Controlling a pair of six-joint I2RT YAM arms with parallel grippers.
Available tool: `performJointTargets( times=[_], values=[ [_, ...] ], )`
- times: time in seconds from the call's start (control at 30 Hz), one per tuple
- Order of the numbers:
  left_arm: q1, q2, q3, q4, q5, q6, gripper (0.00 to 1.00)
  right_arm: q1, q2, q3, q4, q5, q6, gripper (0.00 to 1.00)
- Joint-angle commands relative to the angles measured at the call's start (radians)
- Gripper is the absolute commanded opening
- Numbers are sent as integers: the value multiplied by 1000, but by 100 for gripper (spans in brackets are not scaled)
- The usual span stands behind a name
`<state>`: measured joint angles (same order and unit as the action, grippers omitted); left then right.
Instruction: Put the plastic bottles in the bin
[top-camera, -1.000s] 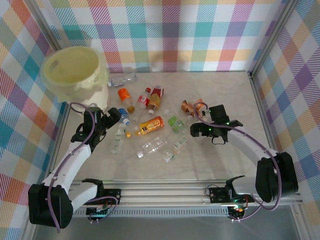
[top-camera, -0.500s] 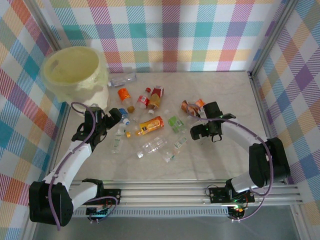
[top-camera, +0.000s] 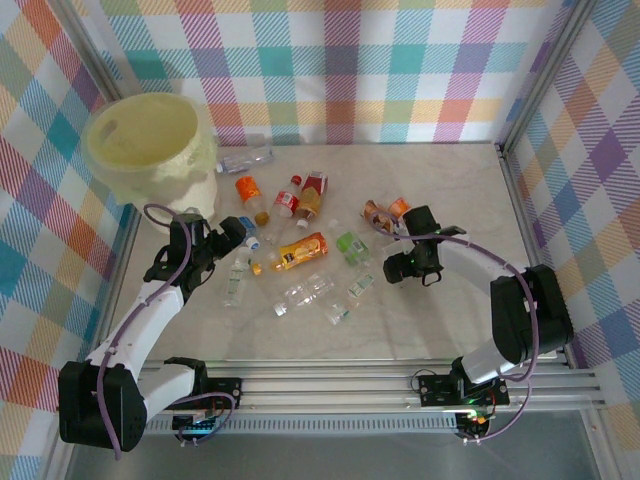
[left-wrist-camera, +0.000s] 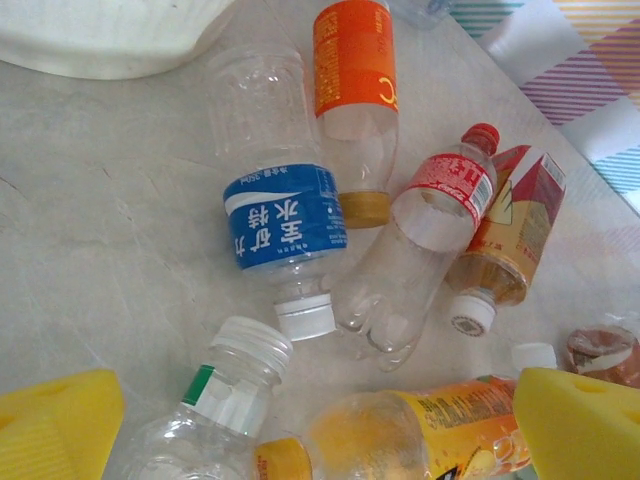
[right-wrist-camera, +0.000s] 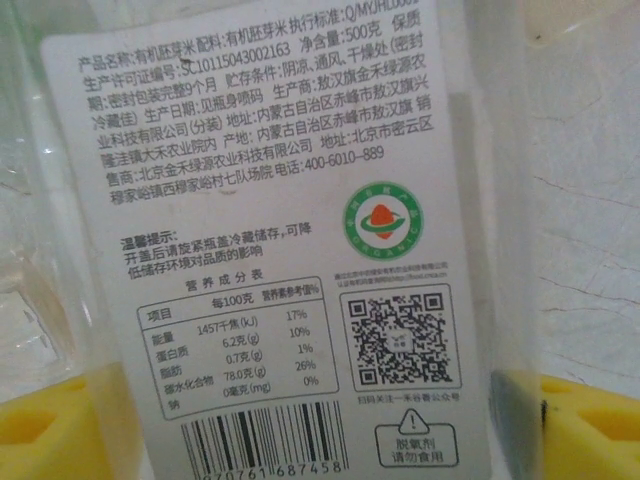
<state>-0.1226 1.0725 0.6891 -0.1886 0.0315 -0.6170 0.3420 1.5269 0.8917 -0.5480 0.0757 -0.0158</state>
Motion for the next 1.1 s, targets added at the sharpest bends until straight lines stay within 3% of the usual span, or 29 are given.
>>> performJointTargets(
  times=[0.0,0.13,0.37,0.57,0.73,0.9,1.07],
  values=[
    [-6,-2,30,9,54,-3,100,10,-22,-5,-13,10,11,75],
    [-26,6,63,10,92,-10,100,19,-89,-13,-30,15,16,65],
    [-143,64,149,46,131,-51,100,55,-223,26,-33,19,-10,59],
    [-283,170,209,194,263,-94,100,90,-310,35,149,-198,68,55],
    [-415,271,289,300,346,-107,100,143,-315,15,314,-300,166,54],
    [-514,363,368,294,288,-108,100,190,-306,7,402,-355,197,54],
    [-548,393,368,336,216,-131,100,203,-299,13,413,-386,206,54]
  ],
)
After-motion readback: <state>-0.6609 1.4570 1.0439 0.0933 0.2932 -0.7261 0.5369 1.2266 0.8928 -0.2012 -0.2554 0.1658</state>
